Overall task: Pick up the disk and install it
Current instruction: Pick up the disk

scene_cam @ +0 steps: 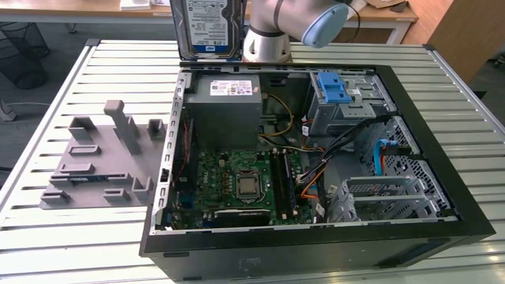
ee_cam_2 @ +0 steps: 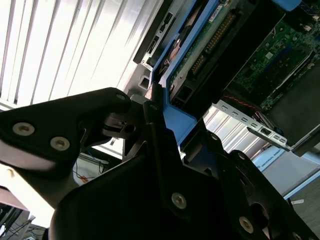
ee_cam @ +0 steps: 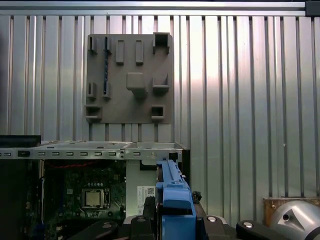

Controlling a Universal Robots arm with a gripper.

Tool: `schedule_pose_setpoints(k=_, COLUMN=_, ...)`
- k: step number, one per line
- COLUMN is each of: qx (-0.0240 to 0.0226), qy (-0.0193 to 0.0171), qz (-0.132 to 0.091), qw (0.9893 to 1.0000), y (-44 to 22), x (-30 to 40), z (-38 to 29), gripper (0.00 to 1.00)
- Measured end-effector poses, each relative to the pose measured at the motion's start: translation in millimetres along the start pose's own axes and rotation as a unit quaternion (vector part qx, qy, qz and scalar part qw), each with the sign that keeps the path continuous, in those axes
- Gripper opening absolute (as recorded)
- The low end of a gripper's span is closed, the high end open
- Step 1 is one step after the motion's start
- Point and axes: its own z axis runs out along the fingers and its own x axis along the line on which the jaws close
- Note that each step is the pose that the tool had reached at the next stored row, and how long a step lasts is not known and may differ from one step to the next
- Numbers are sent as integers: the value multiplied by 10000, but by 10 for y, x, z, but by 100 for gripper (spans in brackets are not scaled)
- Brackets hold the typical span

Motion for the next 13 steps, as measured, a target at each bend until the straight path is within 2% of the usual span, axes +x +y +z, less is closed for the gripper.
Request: schedule_pose_setpoints(k=13, qx=0, qy=0, qz=0, qw=10000, y=-3, x=9, z=0, gripper=37)
